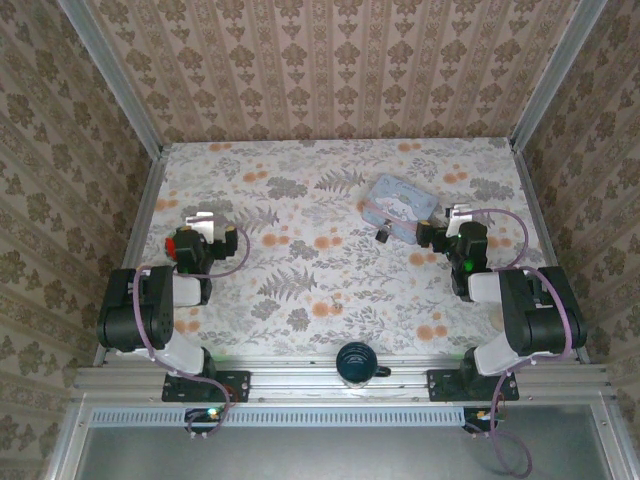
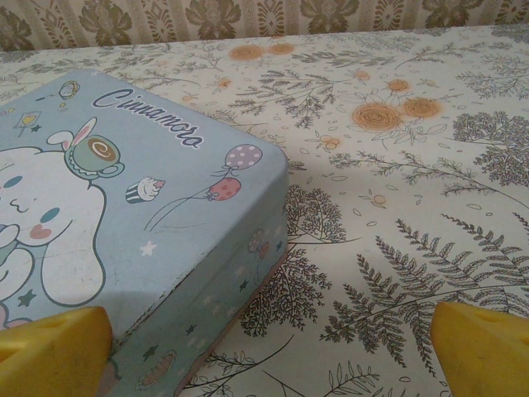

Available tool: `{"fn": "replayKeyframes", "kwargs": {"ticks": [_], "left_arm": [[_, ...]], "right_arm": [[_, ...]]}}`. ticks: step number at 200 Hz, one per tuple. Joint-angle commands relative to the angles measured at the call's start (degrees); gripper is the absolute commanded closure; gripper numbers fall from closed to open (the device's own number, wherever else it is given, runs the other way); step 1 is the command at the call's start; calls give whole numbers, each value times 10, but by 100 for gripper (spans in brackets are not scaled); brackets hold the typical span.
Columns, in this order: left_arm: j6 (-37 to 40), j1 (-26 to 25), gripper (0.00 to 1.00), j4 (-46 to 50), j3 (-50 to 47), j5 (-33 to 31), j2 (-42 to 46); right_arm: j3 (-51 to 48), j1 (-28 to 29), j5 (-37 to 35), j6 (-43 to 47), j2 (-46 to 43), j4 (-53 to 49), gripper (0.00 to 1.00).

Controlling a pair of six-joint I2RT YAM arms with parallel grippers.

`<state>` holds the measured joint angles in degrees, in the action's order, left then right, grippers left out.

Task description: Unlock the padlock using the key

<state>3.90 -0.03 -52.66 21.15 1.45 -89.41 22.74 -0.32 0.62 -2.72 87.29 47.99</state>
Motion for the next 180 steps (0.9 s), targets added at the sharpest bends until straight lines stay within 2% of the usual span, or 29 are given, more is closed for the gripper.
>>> {"fn": "replayKeyframes", "kwargs": {"ticks": [1,104,164,180], "left_arm": [[1,-5,0,1,14,-5,1],[1,-6,0,-14,-2,-4,21],[-23,-7,0,137,11,-34,171],[-41,-8,0,173,17,-29,203]], "right_arm": [[10,2,-10,8,2,-1,0],[10,2,-13,7,1,-1,0],[38,3,-64,-11,-41,-85,0],[52,4,-85,-24,-72,-146,0]]}}
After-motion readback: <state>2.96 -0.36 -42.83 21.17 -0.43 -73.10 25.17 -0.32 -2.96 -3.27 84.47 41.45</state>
